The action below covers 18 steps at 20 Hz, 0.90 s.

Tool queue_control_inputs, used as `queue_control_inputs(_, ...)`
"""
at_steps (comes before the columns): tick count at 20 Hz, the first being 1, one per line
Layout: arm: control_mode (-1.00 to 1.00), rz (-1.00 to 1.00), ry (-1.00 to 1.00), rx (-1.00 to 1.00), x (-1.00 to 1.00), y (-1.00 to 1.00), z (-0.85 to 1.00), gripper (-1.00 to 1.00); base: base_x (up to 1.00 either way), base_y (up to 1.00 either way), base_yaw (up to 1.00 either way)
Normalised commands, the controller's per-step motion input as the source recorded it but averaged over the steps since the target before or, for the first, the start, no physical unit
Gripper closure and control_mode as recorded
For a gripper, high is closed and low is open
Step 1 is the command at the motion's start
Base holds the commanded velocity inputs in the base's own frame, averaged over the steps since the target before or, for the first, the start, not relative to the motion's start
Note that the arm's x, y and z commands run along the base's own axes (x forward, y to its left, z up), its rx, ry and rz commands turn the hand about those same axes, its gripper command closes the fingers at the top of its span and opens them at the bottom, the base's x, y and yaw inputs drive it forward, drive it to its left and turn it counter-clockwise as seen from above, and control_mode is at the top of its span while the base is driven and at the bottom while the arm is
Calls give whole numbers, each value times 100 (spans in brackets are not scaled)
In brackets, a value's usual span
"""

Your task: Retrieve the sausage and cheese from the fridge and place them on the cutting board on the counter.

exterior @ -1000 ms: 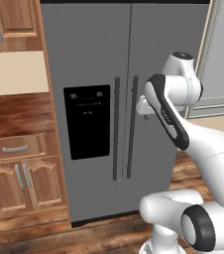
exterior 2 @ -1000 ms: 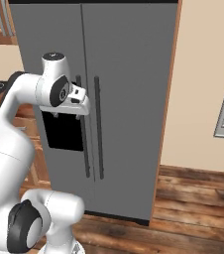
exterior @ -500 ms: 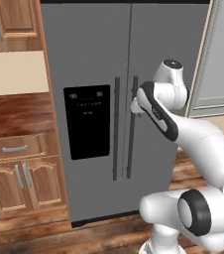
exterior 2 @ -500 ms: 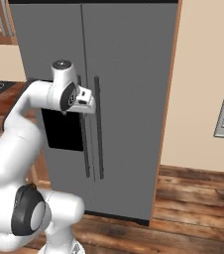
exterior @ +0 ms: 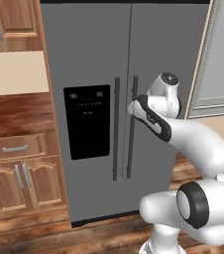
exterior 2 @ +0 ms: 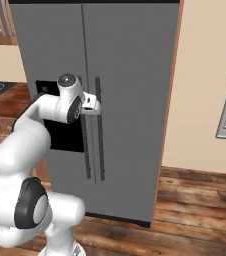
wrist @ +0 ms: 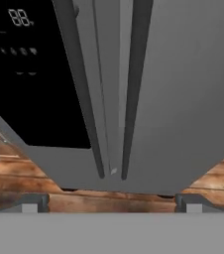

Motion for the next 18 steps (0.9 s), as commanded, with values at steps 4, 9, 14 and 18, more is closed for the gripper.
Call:
queue_control_inputs(4,-100,-7,-4,0,52,-17,-1,-100,0,0,0)
queue_control_inputs(9,-100,-8,0,0,89,-10,0,-100,0,0,0)
queue_control_inputs(14,-100,-3,0,0,75,0,0,-100,0,0,0)
queue_control_inputs(18,-100,0,0,0,11,0,-25,-100,0,0,0)
